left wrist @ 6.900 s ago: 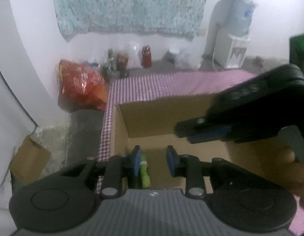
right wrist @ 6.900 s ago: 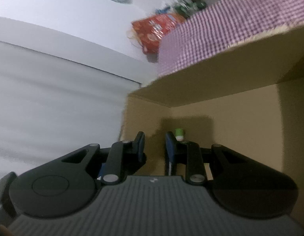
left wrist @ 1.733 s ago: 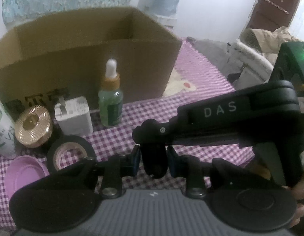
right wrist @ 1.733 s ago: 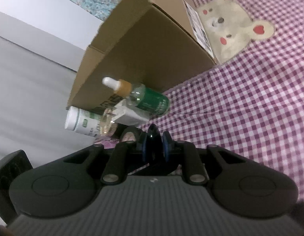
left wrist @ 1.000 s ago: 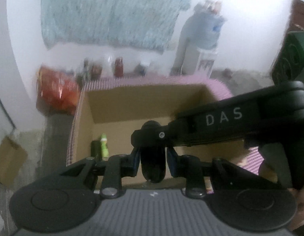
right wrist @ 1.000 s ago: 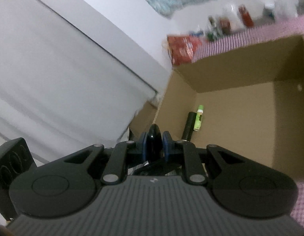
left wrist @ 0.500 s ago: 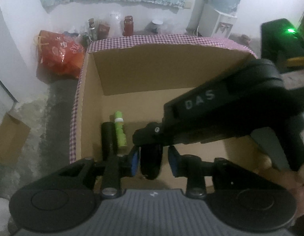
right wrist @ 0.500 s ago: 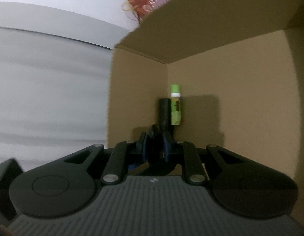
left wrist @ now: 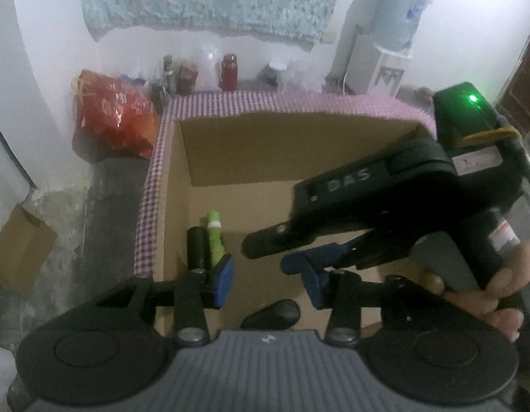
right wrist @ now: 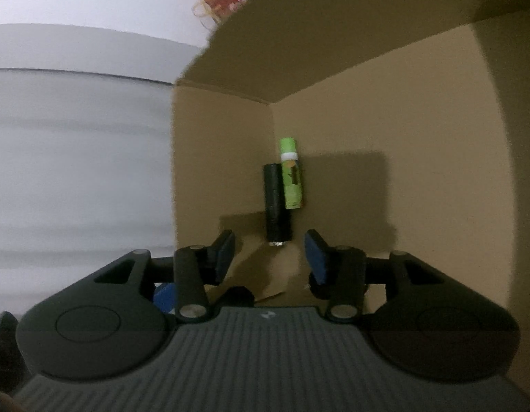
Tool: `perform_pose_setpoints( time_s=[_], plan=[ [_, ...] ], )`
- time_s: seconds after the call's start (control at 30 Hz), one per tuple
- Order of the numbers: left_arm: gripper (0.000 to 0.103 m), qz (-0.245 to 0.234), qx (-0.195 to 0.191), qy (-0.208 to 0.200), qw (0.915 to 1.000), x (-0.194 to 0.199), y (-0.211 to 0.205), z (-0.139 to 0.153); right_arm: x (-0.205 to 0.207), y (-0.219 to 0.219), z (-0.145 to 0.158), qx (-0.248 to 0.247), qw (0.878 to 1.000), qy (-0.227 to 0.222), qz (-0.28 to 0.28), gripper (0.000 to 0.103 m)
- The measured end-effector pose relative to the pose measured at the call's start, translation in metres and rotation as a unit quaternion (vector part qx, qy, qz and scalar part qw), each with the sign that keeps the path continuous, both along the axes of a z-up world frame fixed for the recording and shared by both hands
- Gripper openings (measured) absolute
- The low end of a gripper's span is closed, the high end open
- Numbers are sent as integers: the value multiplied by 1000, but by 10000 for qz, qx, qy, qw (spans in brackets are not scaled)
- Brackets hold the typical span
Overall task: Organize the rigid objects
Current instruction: 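Move the right tool back to the green dropper bottle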
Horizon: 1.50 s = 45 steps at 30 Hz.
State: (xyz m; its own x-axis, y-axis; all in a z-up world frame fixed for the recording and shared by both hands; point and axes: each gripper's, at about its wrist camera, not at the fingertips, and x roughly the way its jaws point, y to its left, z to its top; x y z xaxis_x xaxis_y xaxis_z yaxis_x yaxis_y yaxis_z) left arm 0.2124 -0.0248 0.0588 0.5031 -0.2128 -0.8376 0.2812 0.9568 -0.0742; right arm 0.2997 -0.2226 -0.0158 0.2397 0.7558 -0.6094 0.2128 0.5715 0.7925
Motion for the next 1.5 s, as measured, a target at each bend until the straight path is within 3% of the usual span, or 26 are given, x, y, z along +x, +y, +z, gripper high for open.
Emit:
perform_pose_setpoints(
  time_s=[0.2, 0.47, 0.6, 0.73, 0.87, 1.0, 1.1, 1.33, 1.5],
  plan=[
    [46, -71, -230, -497, 9985, -41, 1, 36, -42, -27, 49, 171, 9977, -644, -125, 45],
    [47, -150, -592, -1034, 9928, -103, 0, 61, -143, -76, 103, 155, 9851, -1674, -371, 46],
    [47, -149, -761, -1130, 9906, -128, -5, 48, -193, -95, 108, -193, 9751, -2132, -572, 46],
    [47, -277, -848, -1108, 9898, -149, -18, 21, -239, -110, 91, -550, 9668, -2343, -857, 46],
    [47, -430, -644, -1105, 9909, -163, -39, -12, -266, -109, 64, -953, 9612, -2411, -944, 46],
    [45, -677, -428, -1109, 9906, -174, -63, -38, -268, -94, 42, -1280, 9556, -2497, -903, 45],
    [37, -878, -177, -1259, 9880, -177, -80, -52, -265, -87, 34, -1470, 9512, -2596, -791, 43],
    [22, -987, 182, -1622, 9816, -169, -103, -70, -250, -69, 41, -1964, 9352, -2912, -459, 37],
    [21, -1008, 280, -1689, 9801, -156, -111, -82, -234, -60, 39, -2134, 9292, -3007, -236, 32]
  ],
)
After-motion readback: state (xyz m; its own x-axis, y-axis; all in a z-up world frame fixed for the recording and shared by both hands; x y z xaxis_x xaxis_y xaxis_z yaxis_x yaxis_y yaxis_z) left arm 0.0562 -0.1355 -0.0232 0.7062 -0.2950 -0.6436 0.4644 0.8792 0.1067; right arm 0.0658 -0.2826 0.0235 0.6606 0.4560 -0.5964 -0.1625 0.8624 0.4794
